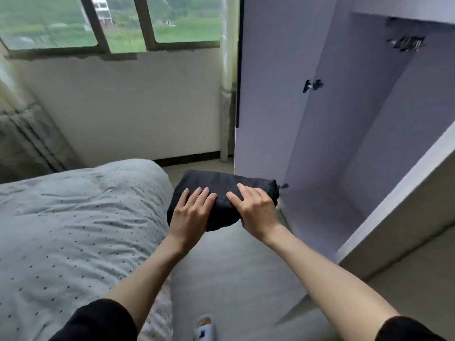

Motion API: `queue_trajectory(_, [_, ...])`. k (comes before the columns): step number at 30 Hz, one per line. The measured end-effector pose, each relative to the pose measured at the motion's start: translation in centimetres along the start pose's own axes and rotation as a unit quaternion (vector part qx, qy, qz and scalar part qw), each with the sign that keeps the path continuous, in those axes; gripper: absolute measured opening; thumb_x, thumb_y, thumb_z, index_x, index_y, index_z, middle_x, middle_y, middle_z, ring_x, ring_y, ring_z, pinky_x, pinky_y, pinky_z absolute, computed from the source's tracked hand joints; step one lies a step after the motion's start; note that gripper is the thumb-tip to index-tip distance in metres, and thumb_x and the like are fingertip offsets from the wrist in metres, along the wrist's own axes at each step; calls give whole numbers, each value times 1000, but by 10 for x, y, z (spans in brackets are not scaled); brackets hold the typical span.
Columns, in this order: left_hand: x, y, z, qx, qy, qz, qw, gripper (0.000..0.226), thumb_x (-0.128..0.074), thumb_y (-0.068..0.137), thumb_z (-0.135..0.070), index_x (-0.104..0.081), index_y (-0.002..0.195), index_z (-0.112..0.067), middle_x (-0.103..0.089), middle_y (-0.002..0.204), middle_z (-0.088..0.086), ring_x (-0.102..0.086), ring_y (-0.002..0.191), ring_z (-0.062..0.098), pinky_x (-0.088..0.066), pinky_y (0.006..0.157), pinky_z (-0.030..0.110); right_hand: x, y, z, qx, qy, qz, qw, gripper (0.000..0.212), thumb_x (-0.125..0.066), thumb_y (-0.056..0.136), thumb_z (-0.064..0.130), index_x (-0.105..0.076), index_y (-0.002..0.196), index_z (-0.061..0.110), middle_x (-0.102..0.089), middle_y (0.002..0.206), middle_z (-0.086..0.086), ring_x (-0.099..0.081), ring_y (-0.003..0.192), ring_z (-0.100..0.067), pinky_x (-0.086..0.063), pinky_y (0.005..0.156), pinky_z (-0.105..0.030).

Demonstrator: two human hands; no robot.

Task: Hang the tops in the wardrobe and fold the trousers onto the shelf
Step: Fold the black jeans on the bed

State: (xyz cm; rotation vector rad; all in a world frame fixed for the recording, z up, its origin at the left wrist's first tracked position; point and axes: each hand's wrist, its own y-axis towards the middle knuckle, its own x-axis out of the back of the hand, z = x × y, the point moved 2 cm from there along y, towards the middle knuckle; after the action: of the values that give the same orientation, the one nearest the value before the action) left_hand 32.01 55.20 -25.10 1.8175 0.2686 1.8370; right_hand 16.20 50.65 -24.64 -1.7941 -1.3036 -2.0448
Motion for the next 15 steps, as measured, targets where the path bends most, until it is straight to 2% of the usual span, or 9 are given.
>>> queue_trajectory(3, [-30,76,36,-48,-20,-31,998,48,-83,53,-8,-71,99,-1,-70,104,16,-68,95,32,-53,83,53,-20,57,-35,-41,-42,-41,997,41,-62,56,-5,-73,92,12,-70,94,-19,-68,71,-29,-56,65,-32])
queue_trajectory(6, [-47,156,62,-99,-36,-59,993,44,-79,58,-1,-71,101,-2,-70,106,16,-68,97,31,-53,84,52,-24,111,-77,-73,-93,-81,990,38,-47,68,-1,-74,92,13,-71,94,-17,-68,71,-28,-56,66,-31])
queue_trajectory(9, [-55,228,67,-143,-63,-101,983,43,-77,61,2,-70,103,-2,-69,109,15,-67,100,31,-53,86,52,-10,150,-118,-97,-152,-117,977,38,-42,76,0,-75,90,13,-72,91,-16,-69,70,-26,-56,64,-32])
queue_trajectory(12, [-55,306,62,-175,-107,-136,969,49,-78,57,4,-69,104,-2,-69,110,14,-66,101,31,-52,87,52,12,186,-169,-123,-217,-142,958,35,-55,70,-5,-74,92,12,-72,93,-17,-70,73,-27,-57,67,-34])
queue_trajectory(15, [-45,369,46,-204,-133,-165,956,50,-78,56,3,-69,105,-3,-69,110,12,-66,103,29,-51,89,51,42,212,-210,-149,-254,-142,945,42,-72,57,-8,-73,95,10,-71,96,-18,-70,76,-28,-57,70,-36])
